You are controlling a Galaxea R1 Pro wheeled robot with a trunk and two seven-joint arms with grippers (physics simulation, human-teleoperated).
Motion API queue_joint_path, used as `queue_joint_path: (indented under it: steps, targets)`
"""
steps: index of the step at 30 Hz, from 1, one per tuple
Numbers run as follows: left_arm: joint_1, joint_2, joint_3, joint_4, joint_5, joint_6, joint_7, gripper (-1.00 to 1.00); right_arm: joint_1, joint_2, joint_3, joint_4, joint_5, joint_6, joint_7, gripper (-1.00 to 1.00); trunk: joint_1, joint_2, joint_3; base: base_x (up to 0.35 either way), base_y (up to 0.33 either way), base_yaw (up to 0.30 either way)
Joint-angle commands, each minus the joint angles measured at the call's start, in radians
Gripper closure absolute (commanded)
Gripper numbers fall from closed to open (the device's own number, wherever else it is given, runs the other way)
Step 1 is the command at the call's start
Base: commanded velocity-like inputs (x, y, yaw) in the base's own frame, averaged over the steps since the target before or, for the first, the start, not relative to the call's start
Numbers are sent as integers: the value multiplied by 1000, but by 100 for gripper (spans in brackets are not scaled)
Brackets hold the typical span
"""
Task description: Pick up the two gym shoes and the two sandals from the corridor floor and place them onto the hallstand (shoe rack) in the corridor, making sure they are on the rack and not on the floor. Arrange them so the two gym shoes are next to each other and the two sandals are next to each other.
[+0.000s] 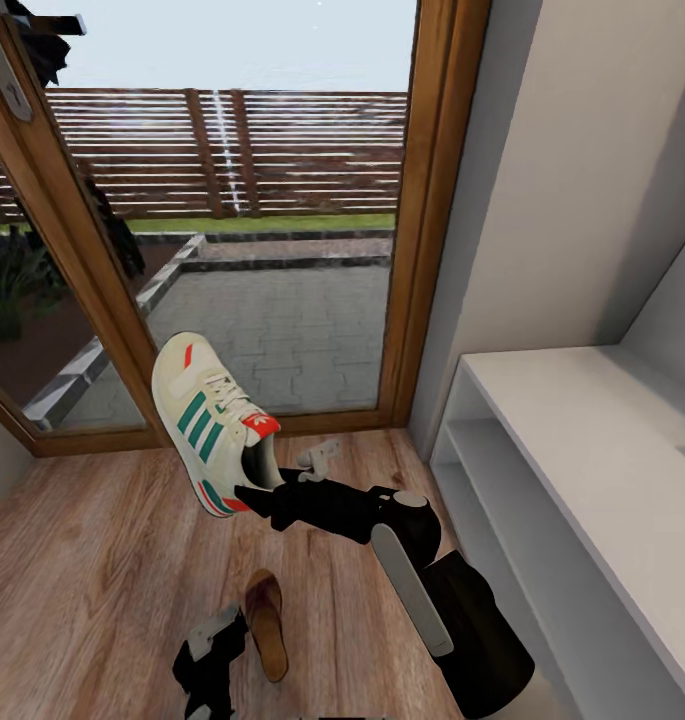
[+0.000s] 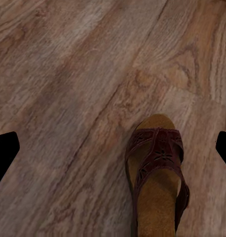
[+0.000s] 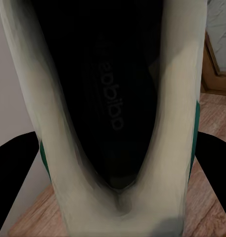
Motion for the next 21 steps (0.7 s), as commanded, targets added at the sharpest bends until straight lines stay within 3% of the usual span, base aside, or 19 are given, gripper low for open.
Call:
queue_joint_path:
  steps: [1,3,5,6,11,21]
  targets:
    - [-11,-4,4,1,1,-2,16,-100,0,0,-1,-1,-2,5,2,100,0,0,-1,0,0,0]
    - [-51,-15,4,5,0,5,81,-100,0,0,-1,-1,-2,6,1,100,0,0,-1,0,0,0]
    - [-68,-21,3,7,0,22,102,-100,-1,0,-1,-1,-2,6,0,100,0,0,-1,0,0,0]
    - [-94,-25,-2,7,-1,94,132,-100,-1,0,-1,-1,-2,7,0,100,0,0,-1,0,0,0]
    - [-104,-22,-4,10,-2,138,154,-100,-1,0,-2,-2,-3,7,0,100,0,0,-1,0,0,0]
    - [-96,-15,-7,10,-26,143,149,-100,-1,0,-2,-2,-4,7,0,100,0,0,-1,0,0,0]
